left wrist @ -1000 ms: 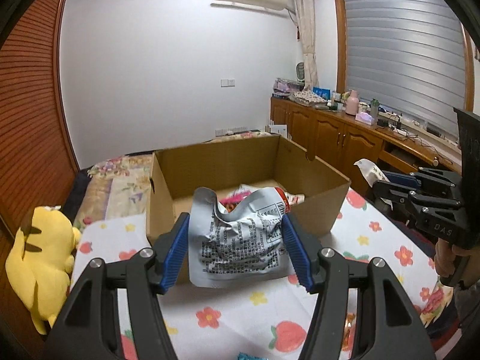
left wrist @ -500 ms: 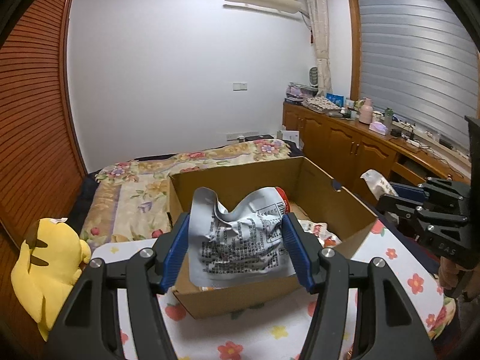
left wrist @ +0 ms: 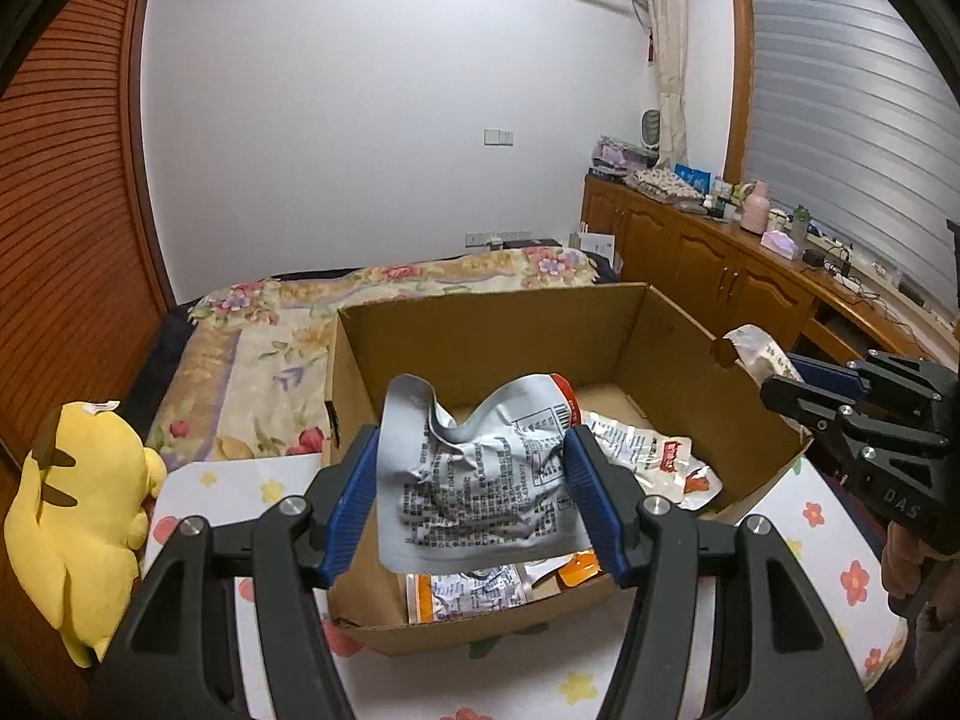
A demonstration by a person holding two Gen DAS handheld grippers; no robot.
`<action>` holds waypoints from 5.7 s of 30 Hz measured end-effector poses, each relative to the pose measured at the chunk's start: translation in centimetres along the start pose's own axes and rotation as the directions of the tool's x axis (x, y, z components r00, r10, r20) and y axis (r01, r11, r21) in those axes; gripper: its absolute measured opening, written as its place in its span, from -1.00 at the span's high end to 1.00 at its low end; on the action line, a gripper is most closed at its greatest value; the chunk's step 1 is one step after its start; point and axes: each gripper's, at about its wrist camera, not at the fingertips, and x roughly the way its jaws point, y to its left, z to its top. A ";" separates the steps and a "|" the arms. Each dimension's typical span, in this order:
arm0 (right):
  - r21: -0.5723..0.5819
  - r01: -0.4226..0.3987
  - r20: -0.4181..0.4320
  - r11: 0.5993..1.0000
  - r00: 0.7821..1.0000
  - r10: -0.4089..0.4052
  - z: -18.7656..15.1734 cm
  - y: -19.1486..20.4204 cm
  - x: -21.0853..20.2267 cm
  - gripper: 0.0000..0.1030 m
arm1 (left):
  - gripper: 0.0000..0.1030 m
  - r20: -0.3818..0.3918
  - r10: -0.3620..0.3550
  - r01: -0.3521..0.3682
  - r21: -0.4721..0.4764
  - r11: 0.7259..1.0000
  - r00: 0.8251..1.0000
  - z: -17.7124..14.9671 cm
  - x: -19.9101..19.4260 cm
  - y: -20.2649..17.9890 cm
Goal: Organize snacks
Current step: 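Lift both held snacks and carry them over the cardboard box, then open the left tool to drop the sachet while the right tool releases the cake bar, then move both tools back toward the copper and blue candies on the table, then grasp the copper candy with the right tool while the left tool grasps the blue candy, then lift both held candies and carry them over the cardboard box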
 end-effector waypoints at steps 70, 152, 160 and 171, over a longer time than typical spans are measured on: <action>0.127 -0.107 -0.108 0.986 0.987 0.121 -14.1 5.0 -5.6 -0.62 | -0.91 -0.076 -0.087 0.097 0.139 0.986 0.993 -14.2 -7.6 -3.1; 0.213 -0.124 -0.115 0.969 0.982 0.151 -18.5 6.2 -7.1 0.60 | 0.37 -0.093 -0.122 0.122 -0.005 0.992 0.988 -19.0 -10.2 -1.9; 0.176 -0.108 -0.059 0.978 0.991 0.120 -16.5 4.0 -9.2 0.60 | 0.37 -0.027 -0.119 0.120 0.016 0.993 0.992 -15.4 -9.9 -2.9; 0.122 -0.111 0.037 0.986 0.994 0.107 -11.4 1.2 -9.0 0.60 | 0.37 0.046 -0.104 0.103 0.029 0.994 0.993 -9.9 -8.2 -2.9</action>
